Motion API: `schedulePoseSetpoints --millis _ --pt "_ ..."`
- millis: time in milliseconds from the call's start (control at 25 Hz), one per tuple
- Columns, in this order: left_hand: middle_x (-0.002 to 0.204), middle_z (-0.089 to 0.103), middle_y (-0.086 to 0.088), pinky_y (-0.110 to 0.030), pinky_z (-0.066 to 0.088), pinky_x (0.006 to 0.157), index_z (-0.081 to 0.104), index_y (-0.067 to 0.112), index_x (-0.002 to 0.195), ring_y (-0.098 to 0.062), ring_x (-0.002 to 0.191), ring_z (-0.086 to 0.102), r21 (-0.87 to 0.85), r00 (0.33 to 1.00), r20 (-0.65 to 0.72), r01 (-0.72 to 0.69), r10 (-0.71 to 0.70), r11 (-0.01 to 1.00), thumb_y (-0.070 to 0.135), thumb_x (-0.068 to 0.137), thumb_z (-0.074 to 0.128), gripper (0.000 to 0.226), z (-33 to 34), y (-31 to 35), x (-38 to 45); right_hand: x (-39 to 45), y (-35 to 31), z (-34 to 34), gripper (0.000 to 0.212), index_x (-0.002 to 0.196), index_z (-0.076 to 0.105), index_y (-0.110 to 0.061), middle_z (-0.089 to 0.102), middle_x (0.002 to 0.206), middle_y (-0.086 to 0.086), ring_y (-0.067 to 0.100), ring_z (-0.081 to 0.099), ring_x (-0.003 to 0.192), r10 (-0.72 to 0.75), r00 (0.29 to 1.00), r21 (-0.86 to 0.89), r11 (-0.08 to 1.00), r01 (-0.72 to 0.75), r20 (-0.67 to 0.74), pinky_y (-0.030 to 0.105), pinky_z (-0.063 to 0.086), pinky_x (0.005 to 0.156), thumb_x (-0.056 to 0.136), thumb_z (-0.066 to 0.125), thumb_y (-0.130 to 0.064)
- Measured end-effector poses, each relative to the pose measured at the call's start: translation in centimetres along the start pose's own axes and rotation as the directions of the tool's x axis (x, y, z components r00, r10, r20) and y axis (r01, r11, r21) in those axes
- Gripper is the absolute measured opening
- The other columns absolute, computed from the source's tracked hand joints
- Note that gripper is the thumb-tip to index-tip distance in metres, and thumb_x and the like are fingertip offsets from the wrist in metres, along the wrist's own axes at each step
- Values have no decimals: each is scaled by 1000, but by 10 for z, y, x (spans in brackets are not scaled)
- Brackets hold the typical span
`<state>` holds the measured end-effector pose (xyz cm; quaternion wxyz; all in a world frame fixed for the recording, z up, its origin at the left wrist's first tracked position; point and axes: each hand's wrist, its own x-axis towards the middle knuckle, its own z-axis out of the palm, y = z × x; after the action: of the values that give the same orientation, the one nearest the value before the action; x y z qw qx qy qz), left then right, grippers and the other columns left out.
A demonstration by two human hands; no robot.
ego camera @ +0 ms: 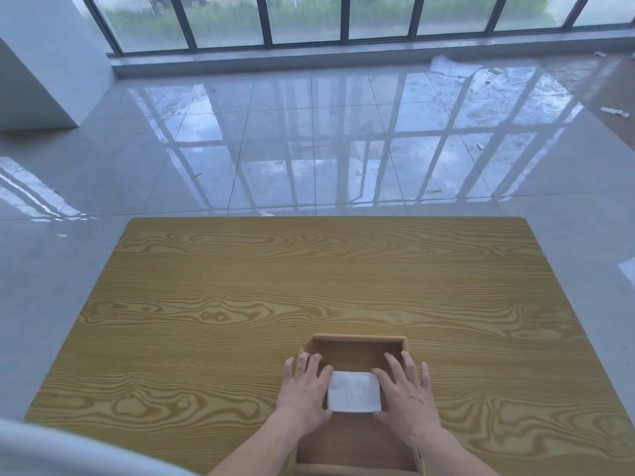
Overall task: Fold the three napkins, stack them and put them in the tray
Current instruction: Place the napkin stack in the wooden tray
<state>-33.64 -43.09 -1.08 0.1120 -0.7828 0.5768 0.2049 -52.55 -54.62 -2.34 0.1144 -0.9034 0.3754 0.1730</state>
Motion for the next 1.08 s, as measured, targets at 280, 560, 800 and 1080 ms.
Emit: schedulePoseSetpoints --millis 280,560,800,1080 --pt "144 25 -7 -55 7 114 29 27 133 -33 139 12 1 1000 0 -1 1 1000 47 76 62 68 2 -1 -1 -2 -3 -1 69 135 30 -38 9 160 0 34 -13 146 4 1000 -13 1000 -4 4 62 -5 115 77 64 -54" --pt "143 25 -6 -55 6 114 30 28 133 -32 138 12 -15 1000 -1 7 -7 1000 48 76 62 69 2 -2 0 -3 -3 -1 67 135 29 -40 11 160 0 33 -11 146 15 1000 -2 1000 -15 -8 61 -4 115 78 62 -54" --pt "141 26 -6 -55 6 113 30 29 132 -32 137 14 -17 1000 -1 10 -10 1000 48 75 63 68 2 -2 1 -2 -3 0 67 134 29 -41 12 159 0 32 -11 146 21 1000 -1 1000 -21 -1 61 -3 116 77 62 -54" --pt "142 26 -5 -55 6 112 28 30 133 -31 138 14 -16 1000 9 11 -11 1000 51 74 64 72 2 -3 2 -1 -1 -3 76 138 25 -41 10 160 -1 31 -12 146 26 999 23 999 -27 31 59 -3 117 75 65 -56"
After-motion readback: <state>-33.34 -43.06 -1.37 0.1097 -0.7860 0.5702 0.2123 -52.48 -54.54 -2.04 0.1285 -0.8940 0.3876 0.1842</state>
